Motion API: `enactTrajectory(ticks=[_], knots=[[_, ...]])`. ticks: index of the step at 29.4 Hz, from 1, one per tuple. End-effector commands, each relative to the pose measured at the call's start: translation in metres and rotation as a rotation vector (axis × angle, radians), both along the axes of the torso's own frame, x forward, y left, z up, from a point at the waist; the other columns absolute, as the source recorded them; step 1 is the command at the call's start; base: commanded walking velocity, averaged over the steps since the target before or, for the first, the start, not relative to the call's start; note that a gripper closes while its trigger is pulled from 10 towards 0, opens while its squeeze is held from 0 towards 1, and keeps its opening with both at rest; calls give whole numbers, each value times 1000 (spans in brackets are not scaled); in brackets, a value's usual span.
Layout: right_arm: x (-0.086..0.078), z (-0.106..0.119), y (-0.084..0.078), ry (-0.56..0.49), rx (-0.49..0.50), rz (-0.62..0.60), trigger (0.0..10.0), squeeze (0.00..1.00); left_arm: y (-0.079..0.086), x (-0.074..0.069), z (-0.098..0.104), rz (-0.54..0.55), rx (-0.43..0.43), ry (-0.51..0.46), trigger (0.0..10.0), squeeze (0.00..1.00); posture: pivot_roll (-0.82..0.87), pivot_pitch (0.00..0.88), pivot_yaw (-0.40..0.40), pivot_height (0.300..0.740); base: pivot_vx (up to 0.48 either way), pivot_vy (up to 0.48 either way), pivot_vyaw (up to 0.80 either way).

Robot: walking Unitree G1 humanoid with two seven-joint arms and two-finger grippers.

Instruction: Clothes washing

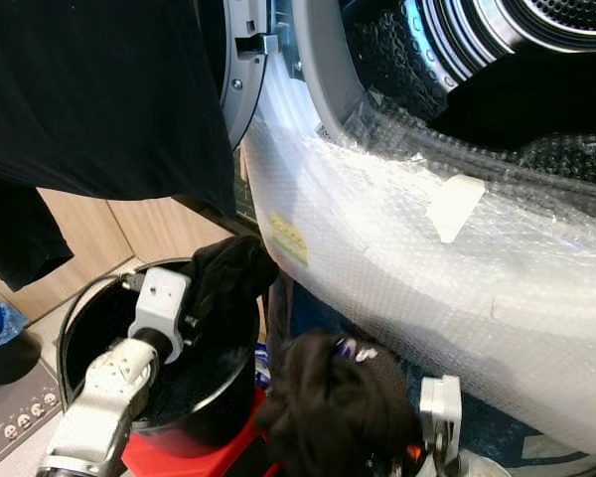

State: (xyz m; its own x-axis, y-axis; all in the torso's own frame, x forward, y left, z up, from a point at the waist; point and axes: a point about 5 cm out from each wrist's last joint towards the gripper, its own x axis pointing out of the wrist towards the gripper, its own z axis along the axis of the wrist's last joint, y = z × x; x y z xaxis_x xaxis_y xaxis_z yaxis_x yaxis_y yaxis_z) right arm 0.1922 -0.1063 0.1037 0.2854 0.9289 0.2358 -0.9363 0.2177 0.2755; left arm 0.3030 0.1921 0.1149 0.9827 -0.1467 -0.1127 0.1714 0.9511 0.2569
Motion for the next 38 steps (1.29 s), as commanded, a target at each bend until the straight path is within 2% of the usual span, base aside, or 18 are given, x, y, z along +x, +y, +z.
enactTrajectory(ticks=[1,6,10,12,13,14,17,18,26,27,31,34,36,37,38], knots=[[-3,15,3,-49,39,38,0,0,0,2,-1,2,50,-23,10000,0,123,118,5,740,0,0,0],[-3,42,2,-106,128,20,0,0,-1,4,-3,21,29,-76,10000,0,104,123,6,740,0,0,0],[-1,71,4,-169,248,7,0,0,-4,5,-6,10,65,-99,10000,0,112,122,11,740,0,0,0],[-1,71,4,-169,248,7,0,0,-4,5,-6,10,65,-99,10000,0,112,122,11,740,0,0,0],[3,94,1,-224,331,8,0,0,-6,6,-9,11,58,-100,10000,0,116,119,7,740,0,0,0],[3,94,1,-224,331,8,0,0,-6,6,-9,11,58,-100,10000,0,116,119,7,740,0,0,0],[5,120,-7,-290,423,18,0,0,-9,5,-15,3,73,-101,10000,0,120,121,5,740,0,0,0],[5,120,-7,-290,423,18,0,0,-9,5,-15,3,73,-101,10000,0,120,121,5,740,0,0,0],[7,165,-18,-393,535,48,0,0,-14,2,-25,-8,72,-96,10000,0,118,121,3,740,0,0,0],[7,165,-18,-393,535,48,0,0,-14,2,-25,-8,72,-96,10000,0,118,121,3,740,0,0,0],[25,196,-28,-451,589,-24,0,0,-17,4,-28,-15,73,-90,10000,0,111,121,1,740,0,0,0],[40,216,-29,-500,606,-59,0,0,-19,4,-31,-18,67,-83,10000,0,108,123,5,740,0,0,0],[40,216,-29,-500,606,-59,0,0,-19,4,-31,-18,67,-83,10000,0,108,123,5,740,0,0,0],[50,227,-27,-519,633,-86,0,0,-20,4,-32,-19,58,-82,10000,0,110,121,4,740,0,0,0],[50,227,-27,-519,633,-86,0,0,-20,4,-32,-19,58,-82,10000,0,110,121,4,740,0,0,0]])
